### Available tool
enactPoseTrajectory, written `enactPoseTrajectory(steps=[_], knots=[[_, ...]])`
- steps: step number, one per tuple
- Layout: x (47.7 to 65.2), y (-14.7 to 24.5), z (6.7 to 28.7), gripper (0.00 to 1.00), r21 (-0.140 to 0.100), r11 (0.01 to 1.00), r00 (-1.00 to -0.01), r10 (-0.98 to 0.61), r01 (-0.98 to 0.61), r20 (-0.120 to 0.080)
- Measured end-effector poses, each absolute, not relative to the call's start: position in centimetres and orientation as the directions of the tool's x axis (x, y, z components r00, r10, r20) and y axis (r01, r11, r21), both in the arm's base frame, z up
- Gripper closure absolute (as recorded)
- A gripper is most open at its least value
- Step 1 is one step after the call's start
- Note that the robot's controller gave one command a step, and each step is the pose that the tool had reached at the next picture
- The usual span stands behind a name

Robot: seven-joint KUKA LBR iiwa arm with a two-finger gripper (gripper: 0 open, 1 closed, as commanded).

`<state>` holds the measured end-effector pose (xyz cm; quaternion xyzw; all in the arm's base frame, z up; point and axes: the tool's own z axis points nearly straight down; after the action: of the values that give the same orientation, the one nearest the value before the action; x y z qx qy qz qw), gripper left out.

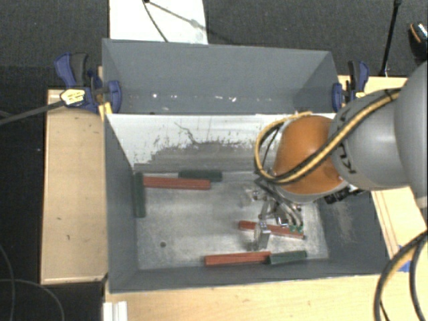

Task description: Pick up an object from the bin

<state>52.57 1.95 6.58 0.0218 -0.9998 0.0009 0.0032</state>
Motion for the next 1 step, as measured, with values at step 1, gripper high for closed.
enactPoseTrajectory(steps=[1], knots=[[52.82, 2.31, 7.05, 1.00, 0.001, 0.999, -0.999, -0.045, -0.045, -0.002]])
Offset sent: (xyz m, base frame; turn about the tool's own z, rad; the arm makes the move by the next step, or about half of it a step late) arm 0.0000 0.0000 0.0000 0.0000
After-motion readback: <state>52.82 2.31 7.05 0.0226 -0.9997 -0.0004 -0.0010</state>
